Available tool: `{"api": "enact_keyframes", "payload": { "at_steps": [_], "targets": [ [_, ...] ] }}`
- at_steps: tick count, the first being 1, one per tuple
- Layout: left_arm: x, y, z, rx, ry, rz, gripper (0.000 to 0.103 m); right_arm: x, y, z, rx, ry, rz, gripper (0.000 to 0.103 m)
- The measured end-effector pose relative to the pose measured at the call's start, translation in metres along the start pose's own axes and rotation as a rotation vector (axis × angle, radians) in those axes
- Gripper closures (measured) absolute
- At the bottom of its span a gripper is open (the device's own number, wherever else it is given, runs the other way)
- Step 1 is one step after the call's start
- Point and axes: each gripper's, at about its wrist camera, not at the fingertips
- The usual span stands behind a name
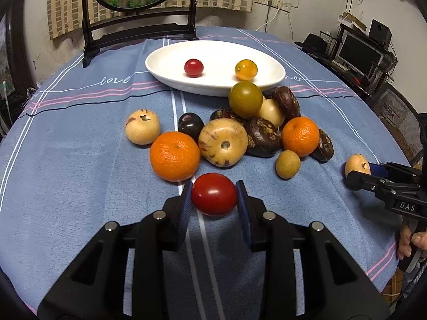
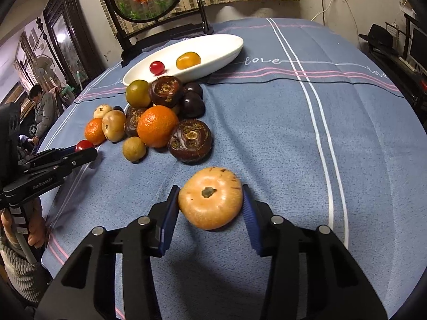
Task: Organize fruits
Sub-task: 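Carry the tomato and tan fruit onto the white plate and open both grippers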
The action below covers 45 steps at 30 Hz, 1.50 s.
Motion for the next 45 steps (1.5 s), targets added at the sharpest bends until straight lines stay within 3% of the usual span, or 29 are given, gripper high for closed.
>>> {"api": "enact_keyframes", "payload": {
  "at_steps": [8,13,19,24,29,34,45],
  "targets": [
    [-0.002,-0.012,-0.002,0.043,0.002,-0.067,0.07,-0.004,-0.012,0.004,0.066,0.021,-0.045,0.057],
    [0.014,-0.021,0.001,0.056,0.011,-0.087,0.07,0.005,-0.028,0.013,0.08,-0.004,-0.076,0.057],
    [0.062,-0.038,0.004,0.121,0.048,-0.136,0.07,0.054,-0.059,0.026,0.074,-0.043,-0.162,0.057],
    [0.112,-0.04,0.013,0.121,0.032,-0.166,0.07,0.112,-0.07,0.034,0.087,-0.048,-0.227,0.057],
    [0.149,-0.018,0.02,0.1,0.018,-0.148,0.07,0.169,-0.039,0.037,0.1,-0.024,-0.209,0.057],
    [0.174,0.018,0.026,0.1,0.012,-0.103,0.07,0.205,0.005,0.031,0.105,0.024,-0.158,0.057],
    [0.192,0.069,0.036,0.091,0.023,-0.018,0.07,0.224,0.066,0.022,0.07,0.033,-0.051,0.056]
  ]
}}
Point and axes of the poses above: each gripper's, at about its wrist camera, not at the fingertips, and y roughly the way its jaws point, z to its left, x to its top, and after that the axes turned 13 degrees about z, right-handed
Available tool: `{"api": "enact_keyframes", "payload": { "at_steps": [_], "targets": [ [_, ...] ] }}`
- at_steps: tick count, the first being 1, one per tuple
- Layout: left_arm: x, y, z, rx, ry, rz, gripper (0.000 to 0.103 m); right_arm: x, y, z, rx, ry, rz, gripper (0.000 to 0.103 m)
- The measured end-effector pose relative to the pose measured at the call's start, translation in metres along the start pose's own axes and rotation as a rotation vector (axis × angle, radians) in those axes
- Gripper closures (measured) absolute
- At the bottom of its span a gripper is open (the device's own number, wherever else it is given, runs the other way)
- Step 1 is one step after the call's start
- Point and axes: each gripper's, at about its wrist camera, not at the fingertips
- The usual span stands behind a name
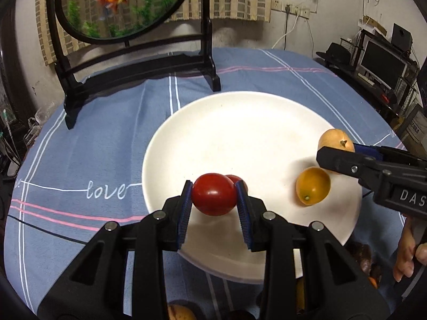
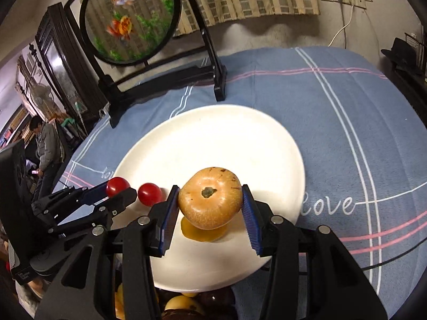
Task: Organize fruits
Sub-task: 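Carry the tomato and tan fruit onto the white plate and open both grippers, then withdraw both open grippers from the plate toward the fruit pile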
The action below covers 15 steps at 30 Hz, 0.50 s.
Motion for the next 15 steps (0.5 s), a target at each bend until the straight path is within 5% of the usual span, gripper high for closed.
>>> {"api": "enact_keyframes", "payload": {
  "at_steps": [2,4,7,15],
  "targets": [
    [-0.001,0.005,0.001,-0.002,0.001,0.012,0.07,0.001,0.004,-0.001,0.005,0.001,0.002,0.053],
    [-0.001,0.006,0.001,0.005,0.004,0.005,0.068,0.001,0.004,-0.001,-0.003,0.0,0.002,0.038],
    [-0.002,0.003,0.002,0.006,-0.006,-0.012,0.036,0.0,0.0,0.0,-0.031,-0.004,-0.02,0.033],
    [-0.012,-0.016,-0.008,0.029,0.019,-0.065,0.035,-0.007,-0.018,0.001,-0.02,-0.009,-0.053,0.033]
  ]
}}
Point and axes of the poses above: each gripper's, at about its wrist camera, not at the fingertips, and y roughly the way its jaws point, z to its left, x to its top, and after that the axes turned 13 degrees about z, right-handed
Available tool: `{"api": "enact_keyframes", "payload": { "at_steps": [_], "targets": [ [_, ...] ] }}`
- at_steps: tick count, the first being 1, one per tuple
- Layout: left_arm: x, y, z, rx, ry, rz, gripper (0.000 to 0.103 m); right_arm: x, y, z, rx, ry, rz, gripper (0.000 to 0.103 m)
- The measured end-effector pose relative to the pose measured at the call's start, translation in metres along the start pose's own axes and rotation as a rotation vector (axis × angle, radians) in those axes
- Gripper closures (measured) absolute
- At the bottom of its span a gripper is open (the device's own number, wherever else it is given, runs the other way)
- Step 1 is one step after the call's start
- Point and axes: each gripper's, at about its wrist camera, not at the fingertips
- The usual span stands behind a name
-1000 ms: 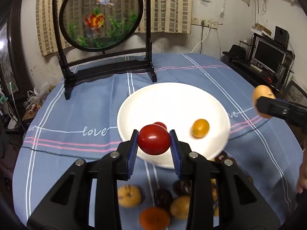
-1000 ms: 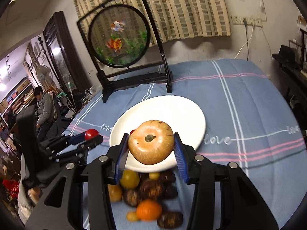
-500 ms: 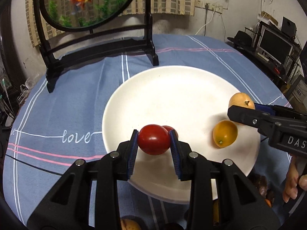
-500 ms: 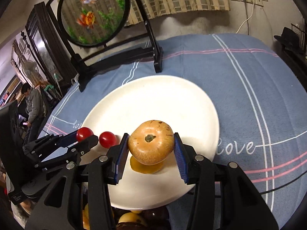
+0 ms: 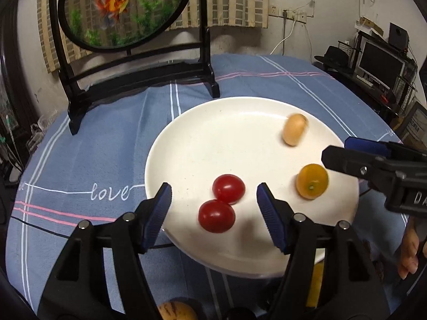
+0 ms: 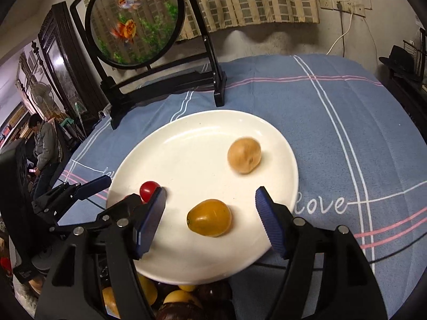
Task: Organize fruits
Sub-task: 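Withdraw both open grippers from the plate toward the fruit pile, then grasp a mandarin orange with the left gripper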
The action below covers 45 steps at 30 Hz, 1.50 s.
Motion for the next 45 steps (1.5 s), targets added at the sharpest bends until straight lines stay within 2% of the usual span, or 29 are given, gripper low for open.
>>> {"api": "enact_keyframes", "payload": {
  "at_steps": [4,8,10,11,13,14,15,17,18,21,22,23,27,31,39,45],
  "targets": [
    [-0.014,-0.023,-0.002,0.009,-0.008,-0.044,0.029,-0.012,-0.025,0.003,0.015,0.012,-0.049,0.033],
    [-0.044,-0.051,0.0,0.032,-0.038,-0.083,0.025,-0.037,-0.055,0.011,0.035,0.016,-0.11,0.032],
    [-0.063,-0.065,-0.001,0.053,-0.05,-0.1,0.02,-0.052,-0.067,0.015,0.038,0.011,-0.129,0.031],
    [-0.071,-0.069,0.0,0.051,-0.06,-0.102,0.018,-0.062,-0.074,0.017,0.041,0.008,-0.138,0.029],
    [-0.093,-0.078,0.002,0.015,-0.091,-0.098,0.017,-0.086,-0.087,0.02,0.03,0.004,-0.171,0.018],
    [-0.103,-0.08,0.001,-0.002,-0.097,-0.095,0.017,-0.103,-0.094,0.02,0.008,0.004,-0.197,0.007],
    [-0.116,-0.082,0.0,-0.013,-0.101,-0.089,0.017,-0.114,-0.098,0.02,-0.008,0.006,-0.214,0.004],
    [-0.131,-0.083,-0.003,-0.017,-0.103,-0.067,0.017,-0.144,-0.102,0.016,-0.033,0.014,-0.242,0.004],
    [-0.139,-0.084,-0.005,-0.029,-0.101,-0.048,0.017,-0.157,-0.1,0.012,-0.038,0.025,-0.225,0.004],
    [-0.156,-0.087,-0.014,-0.051,-0.083,-0.021,0.015,-0.183,-0.092,0.0,0.028,0.051,-0.19,0.004],
    [-0.162,-0.087,-0.017,-0.049,-0.076,-0.017,0.013,-0.185,-0.088,-0.006,0.038,0.079,-0.134,0.004],
    [-0.167,-0.086,-0.02,-0.049,-0.068,-0.011,0.013,-0.188,-0.088,-0.009,0.062,0.088,-0.129,0.004],
    [-0.172,-0.088,-0.023,-0.053,-0.065,-0.011,0.012,-0.188,-0.087,-0.012,0.079,0.106,-0.126,0.004],
    [-0.169,-0.078,-0.02,-0.056,-0.078,0.039,0.012,-0.189,-0.085,-0.006,0.071,0.085,-0.108,0.004],
    [-0.164,-0.07,-0.014,-0.061,-0.102,0.065,0.012,-0.189,-0.084,-0.007,0.076,0.088,-0.083,0.004],
    [-0.16,-0.063,-0.007,-0.037,-0.128,0.092,0.012,-0.189,-0.078,-0.011,0.076,0.106,-0.054,0.004]
  ]
}}
Point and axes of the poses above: each gripper's, at about its wrist camera, not at the fingertips, and y roughly the way its jaws point, z to its left, x to its top, and after that the axes turned 13 degrees about z, right-handed
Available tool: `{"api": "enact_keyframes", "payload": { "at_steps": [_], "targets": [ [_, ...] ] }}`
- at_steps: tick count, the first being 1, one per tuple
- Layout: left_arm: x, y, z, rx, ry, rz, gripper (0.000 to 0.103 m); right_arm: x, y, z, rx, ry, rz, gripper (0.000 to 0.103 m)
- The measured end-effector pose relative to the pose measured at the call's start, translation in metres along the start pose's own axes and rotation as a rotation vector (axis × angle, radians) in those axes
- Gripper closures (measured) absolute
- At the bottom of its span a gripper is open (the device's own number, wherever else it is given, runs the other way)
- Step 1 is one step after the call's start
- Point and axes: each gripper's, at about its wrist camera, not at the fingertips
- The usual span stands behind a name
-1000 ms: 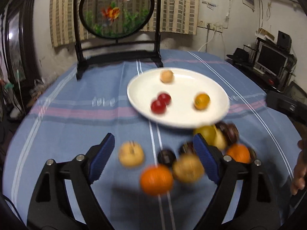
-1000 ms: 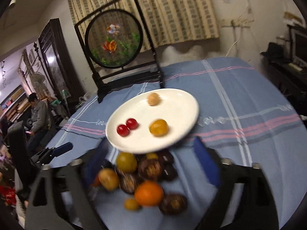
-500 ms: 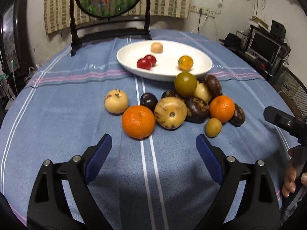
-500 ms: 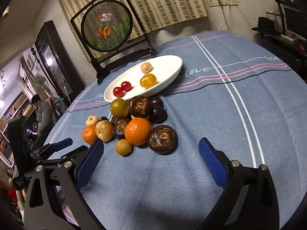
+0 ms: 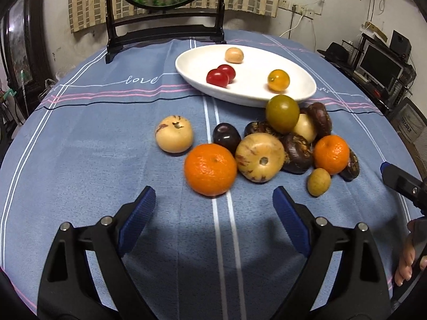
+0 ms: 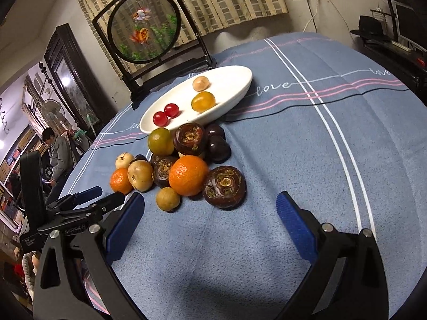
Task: Organize fruits
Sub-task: 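Grasp a mandarin orange with the left gripper, then grasp the dark brown round fruit with the right gripper while the left gripper holds the mandarin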
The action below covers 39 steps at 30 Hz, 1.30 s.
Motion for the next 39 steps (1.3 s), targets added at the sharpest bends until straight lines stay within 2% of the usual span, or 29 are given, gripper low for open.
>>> {"api": "enact_keyframes", "payload": {
  "at_steps": [16,18,22,24,28,34,39],
  "targets": [
    [0.026,0.022,0.021,0.031,-0.064,0.055,0.013,0.0,0.001,-0.002,0.014,0.006,0.015,0.004],
    [0.029,0.024,0.021,0.03,-0.057,0.056,0.016,-0.001,0.001,-0.002,0.013,0.006,0.018,0.004],
    [0.033,0.027,0.019,-0.003,-0.04,0.057,0.03,0.0,0.002,-0.003,0.011,0.012,0.022,0.004],
    [0.033,0.028,0.018,-0.015,-0.034,0.063,0.034,0.0,0.002,-0.003,0.011,0.014,0.024,0.004],
    [0.029,0.026,0.011,-0.059,0.002,0.062,0.058,0.0,0.002,-0.003,0.012,0.015,0.028,0.004],
    [0.026,0.023,0.009,-0.052,0.008,0.05,0.059,0.001,0.004,-0.002,0.012,0.02,0.035,0.004],
    [0.018,0.013,0.009,-0.044,0.003,0.009,0.059,0.001,0.004,-0.003,0.012,0.02,0.038,0.004]
  ]
}}
Point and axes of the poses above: each gripper's, at about its wrist camera, not at the fingertips, and y roughly the way its jaws point, z to its left, x to its top, and after that the axes turned 13 degrees about z, right-handed
